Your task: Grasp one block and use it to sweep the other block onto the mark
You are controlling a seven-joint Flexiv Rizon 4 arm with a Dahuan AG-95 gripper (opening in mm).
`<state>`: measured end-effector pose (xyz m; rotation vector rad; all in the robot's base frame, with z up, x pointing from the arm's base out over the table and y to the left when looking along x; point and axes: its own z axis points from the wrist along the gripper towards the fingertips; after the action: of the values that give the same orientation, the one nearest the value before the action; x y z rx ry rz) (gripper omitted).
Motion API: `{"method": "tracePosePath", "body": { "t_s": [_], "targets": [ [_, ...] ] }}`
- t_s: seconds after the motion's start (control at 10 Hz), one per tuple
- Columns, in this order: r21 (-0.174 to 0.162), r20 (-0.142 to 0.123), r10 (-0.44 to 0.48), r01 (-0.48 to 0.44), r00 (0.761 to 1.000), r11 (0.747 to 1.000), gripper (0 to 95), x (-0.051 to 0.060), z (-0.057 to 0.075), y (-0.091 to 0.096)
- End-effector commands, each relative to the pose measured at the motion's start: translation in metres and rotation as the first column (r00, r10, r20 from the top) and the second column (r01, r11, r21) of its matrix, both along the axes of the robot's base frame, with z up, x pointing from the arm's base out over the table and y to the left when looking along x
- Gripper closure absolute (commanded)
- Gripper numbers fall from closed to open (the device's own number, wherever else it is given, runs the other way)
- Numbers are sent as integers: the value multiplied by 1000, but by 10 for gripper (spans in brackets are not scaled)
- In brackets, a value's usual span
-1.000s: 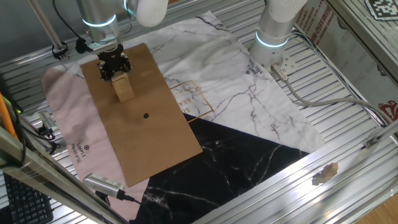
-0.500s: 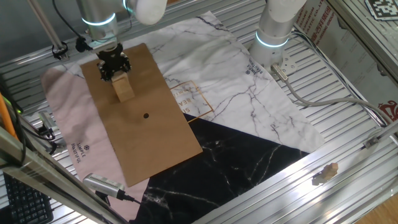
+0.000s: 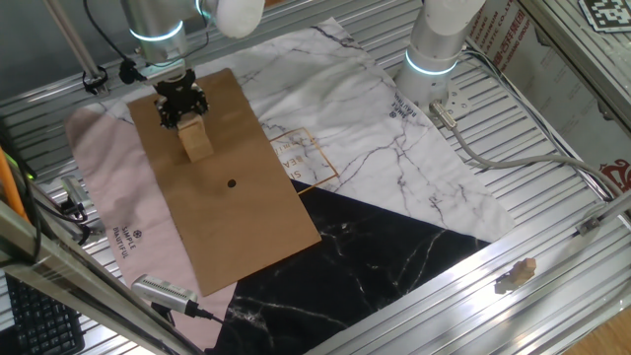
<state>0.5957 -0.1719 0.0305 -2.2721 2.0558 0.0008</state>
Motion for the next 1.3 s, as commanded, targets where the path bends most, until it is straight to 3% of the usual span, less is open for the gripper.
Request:
{"method": "tracePosePath", "body": {
  "t_s": [0.1,0.4,1.3],
  "targets": [
    [1,-9,-33,33,999,999,950,0,-1,-1],
    [-25,-17,-39,39,999,999,950,0,-1,-1],
    [-34,-22,-38,38,999,999,950,5,4,1]
  ]
}}
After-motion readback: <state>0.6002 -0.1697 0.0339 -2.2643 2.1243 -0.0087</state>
